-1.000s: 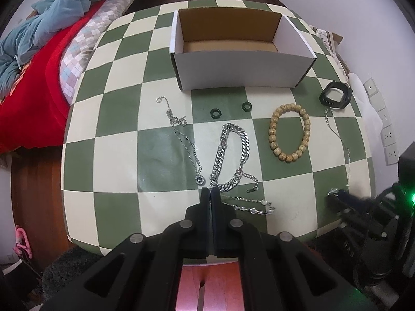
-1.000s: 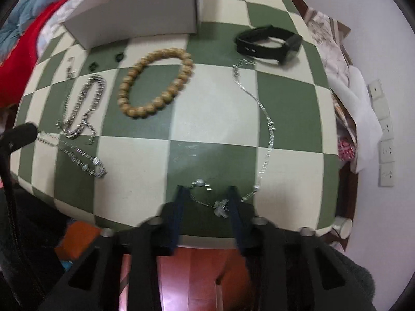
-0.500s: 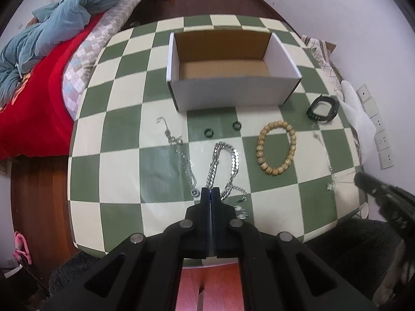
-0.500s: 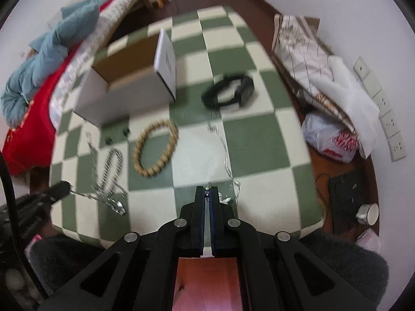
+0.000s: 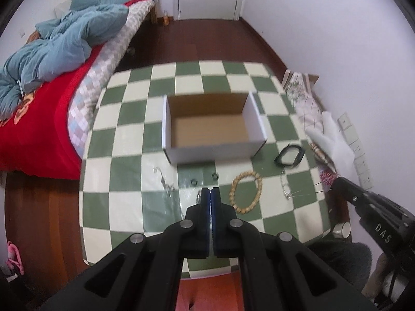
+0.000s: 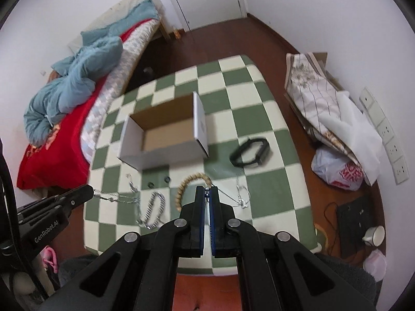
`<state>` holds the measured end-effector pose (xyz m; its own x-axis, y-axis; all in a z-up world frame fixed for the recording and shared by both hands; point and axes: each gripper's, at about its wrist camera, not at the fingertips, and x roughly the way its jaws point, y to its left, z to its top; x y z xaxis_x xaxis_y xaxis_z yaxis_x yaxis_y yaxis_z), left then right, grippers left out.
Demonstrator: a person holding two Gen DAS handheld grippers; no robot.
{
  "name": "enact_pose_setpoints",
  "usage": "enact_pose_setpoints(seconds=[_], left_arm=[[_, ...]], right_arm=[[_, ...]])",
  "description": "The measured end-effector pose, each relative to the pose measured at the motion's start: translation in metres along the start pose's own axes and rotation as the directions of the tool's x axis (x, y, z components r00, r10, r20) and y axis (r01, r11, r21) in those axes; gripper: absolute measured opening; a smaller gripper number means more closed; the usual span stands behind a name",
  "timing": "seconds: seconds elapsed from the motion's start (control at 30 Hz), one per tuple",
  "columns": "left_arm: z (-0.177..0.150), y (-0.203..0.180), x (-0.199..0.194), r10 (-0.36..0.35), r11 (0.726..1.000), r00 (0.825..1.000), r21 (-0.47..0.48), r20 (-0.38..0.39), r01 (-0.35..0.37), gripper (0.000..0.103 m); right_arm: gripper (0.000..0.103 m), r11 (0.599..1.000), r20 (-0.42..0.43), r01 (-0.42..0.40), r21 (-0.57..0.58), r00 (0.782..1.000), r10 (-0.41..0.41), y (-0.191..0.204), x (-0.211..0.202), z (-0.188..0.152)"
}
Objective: Organize jewelry
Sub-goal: 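Lift both held chains and carry them over the white cardboard box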
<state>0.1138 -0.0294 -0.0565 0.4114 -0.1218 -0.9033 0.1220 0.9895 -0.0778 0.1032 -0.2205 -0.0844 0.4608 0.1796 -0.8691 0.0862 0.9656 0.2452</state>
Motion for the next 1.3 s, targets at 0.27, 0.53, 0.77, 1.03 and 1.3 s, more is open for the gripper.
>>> enact_pose_setpoints(seconds=[0.27,0.53,0.77,1.03,1.3], left_arm=[[0.024,-0.001,-0.024,-0.012,1.000,0.999,0.011,0.049,0.012,0.000],[0.056,0.009,-0.046,-0.055,0.998,0.995,-0.011,0.088,0.057,0.000],[0.096,0.018,-0.067,-0.084,0.996,0.988,-0.006,0.131,0.085,0.000],[0.140,0.023,-0.051,-0.081,0.997,0.988,0.001,0.130,0.081,0.000],[0.156,0.035,0.027,-0.106,0.993,0.994,-0.052,-0.007,0.106,0.000]], right_arm=[[0.003,0.999,0.082,-0.035,-0.030,0.996,0.037,0.019,-0.025,0.027],[0.003,0.994,0.144,-0.059,-0.090,0.987,0.072,0.048,-0.046,0.054],[0.003,0.988,0.212,-0.079,-0.129,0.972,0.105,0.071,-0.069,0.085],[0.003,0.986,0.252,-0.082,-0.143,0.961,0.116,0.090,-0.069,0.141],[0.003,0.987,0.154,-0.051,-0.151,0.985,0.074,0.099,0.002,0.166]])
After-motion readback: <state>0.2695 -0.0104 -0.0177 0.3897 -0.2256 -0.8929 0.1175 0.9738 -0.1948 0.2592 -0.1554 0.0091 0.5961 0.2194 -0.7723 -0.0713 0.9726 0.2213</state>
